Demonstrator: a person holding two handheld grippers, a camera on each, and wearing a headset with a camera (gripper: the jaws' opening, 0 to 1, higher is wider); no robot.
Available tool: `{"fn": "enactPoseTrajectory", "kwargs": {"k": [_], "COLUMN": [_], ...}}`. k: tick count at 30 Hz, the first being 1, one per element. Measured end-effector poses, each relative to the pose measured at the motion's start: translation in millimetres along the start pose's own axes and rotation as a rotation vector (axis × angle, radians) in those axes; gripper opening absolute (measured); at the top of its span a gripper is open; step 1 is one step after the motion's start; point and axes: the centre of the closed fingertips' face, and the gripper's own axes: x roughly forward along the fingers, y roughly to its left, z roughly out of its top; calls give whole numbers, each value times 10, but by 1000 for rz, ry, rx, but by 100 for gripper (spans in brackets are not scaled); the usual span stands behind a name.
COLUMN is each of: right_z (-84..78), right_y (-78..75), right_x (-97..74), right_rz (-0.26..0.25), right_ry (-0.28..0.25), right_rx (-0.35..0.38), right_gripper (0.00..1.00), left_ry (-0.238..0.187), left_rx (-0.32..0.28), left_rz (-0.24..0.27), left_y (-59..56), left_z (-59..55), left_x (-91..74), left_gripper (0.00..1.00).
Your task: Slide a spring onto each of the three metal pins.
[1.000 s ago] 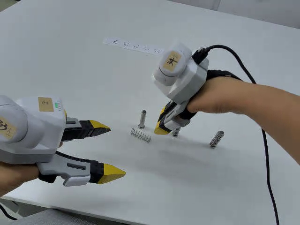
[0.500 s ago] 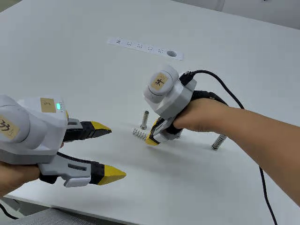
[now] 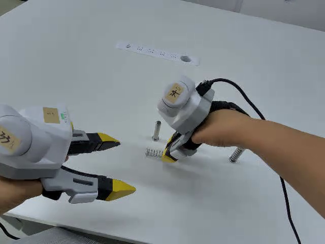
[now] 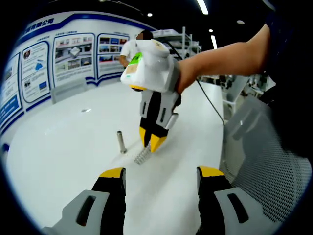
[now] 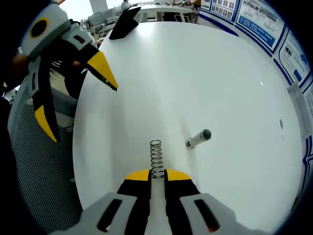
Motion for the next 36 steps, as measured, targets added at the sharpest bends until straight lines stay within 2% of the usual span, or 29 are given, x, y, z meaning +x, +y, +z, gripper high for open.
{"fn": "enactPoseTrajectory", "kwargs": {"k": [5,9,14,18,26,32,36], "right_z": [27,62,168,200,260,336,348], "right_y": [212,390,612,690,823,862,856], "right_x": [-232,-428,-633,-698,-748,-792,-790], "right_rz": [24,40,81,80,100,109,109], "right_ry": [-17,-38,-76,-75,-75,-109,-129], "right_rx": [-57,-98,-115,-142,-166,-167,-186], "right_gripper": [11,11,11,11,11,11,12], "left_ry": [3,11,18,8,7,-3,-23], "left_rx": [17,48,91,117,178,218,215], "left_rz": [-21,-55,-99,-128,-166,-171,-164], "left_y": [-49,-129,-236,-300,-367,-397,-368], "left_z": [36,60,85,134,144,138,151], "left_x": [70,153,254,276,268,260,239], "left_gripper": [58,55,49,38,15,11,10]}}
